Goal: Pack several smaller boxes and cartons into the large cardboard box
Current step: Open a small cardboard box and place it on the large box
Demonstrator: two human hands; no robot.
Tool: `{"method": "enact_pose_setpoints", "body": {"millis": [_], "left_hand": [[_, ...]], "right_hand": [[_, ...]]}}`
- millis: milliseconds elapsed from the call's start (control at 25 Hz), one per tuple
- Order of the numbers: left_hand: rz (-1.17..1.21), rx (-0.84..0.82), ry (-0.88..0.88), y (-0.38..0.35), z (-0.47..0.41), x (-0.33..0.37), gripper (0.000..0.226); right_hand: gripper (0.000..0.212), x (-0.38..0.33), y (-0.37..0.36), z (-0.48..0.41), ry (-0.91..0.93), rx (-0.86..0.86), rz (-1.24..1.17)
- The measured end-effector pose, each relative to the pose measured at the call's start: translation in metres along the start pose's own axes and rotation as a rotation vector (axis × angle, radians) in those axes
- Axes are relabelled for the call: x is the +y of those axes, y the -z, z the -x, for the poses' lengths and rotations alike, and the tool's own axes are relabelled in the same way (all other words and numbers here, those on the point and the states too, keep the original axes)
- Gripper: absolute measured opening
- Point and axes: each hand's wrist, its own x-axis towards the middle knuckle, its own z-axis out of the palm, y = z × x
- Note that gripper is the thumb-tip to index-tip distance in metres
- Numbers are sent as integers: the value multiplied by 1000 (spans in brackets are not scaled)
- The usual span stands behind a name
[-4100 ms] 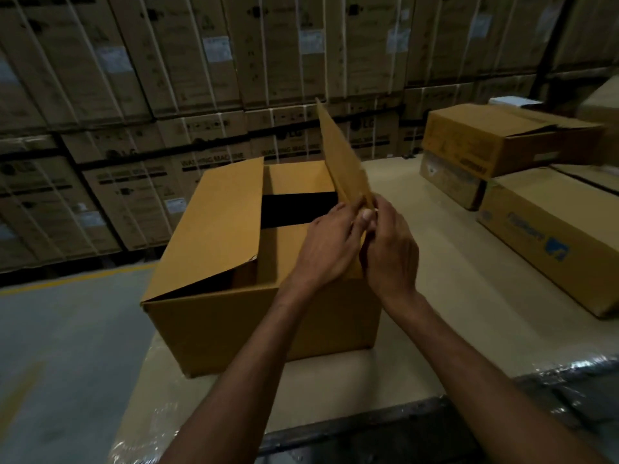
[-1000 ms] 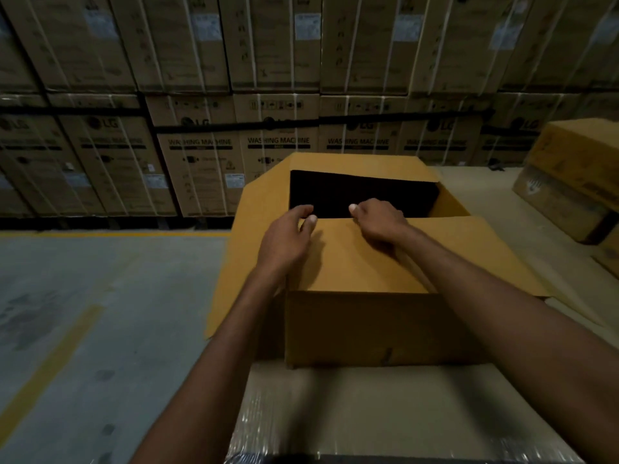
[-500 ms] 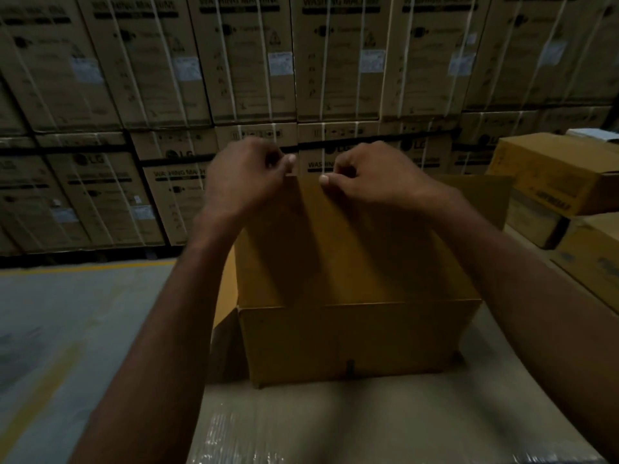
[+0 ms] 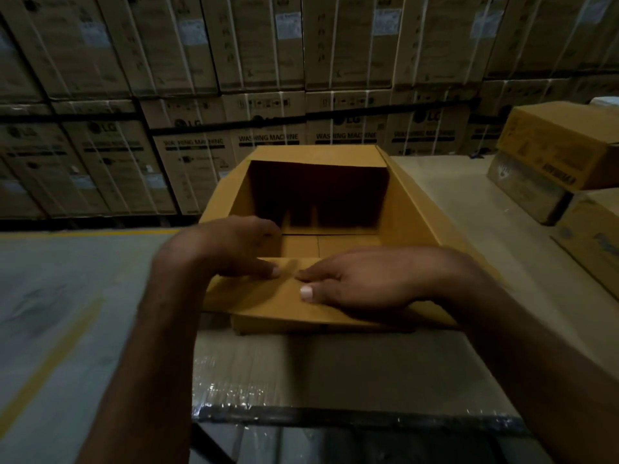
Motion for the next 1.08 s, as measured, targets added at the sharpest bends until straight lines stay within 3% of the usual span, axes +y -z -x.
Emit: {"method": "enact_pose_setpoints", "body": {"millis": [120, 280, 320, 400, 480, 520, 600, 680, 840, 1080], "left_hand": [[42, 55, 20, -31, -11, -5, 81], [-393, 102, -9, -75, -28, -1, 90], [-414, 166, -41, -80, -34, 1, 81], [-293, 244, -84, -80, -44, 1, 46], [-207, 168, -107, -67, -51, 1, 17], [-194, 78, -131, -59, -54, 0, 16], [-155, -124, -157, -41, -63, 1, 31], [-85, -206, -148, -31, -90, -2, 43], [-164, -55, -142, -14, -180, -15, 63], [-369, 134, -205, 22, -309, -42, 56]], "right_hand": [[67, 31, -28, -29, -105, 154, 22], [109, 71, -65, -55, -122, 342, 275], [103, 79, -69, -60, -128, 410, 269], [71, 87, -64, -67, -114, 471, 245], [33, 87, -50, -66, -111, 421, 203], [28, 89, -43, -65, -102, 374, 147], [40, 90, -29, -66, -73, 253, -34], [40, 94, -12, -81, -52, 210, -153], [53, 124, 34, -144, -116, 352, -47], [73, 183, 85, -251, -267, 400, -83]]}}
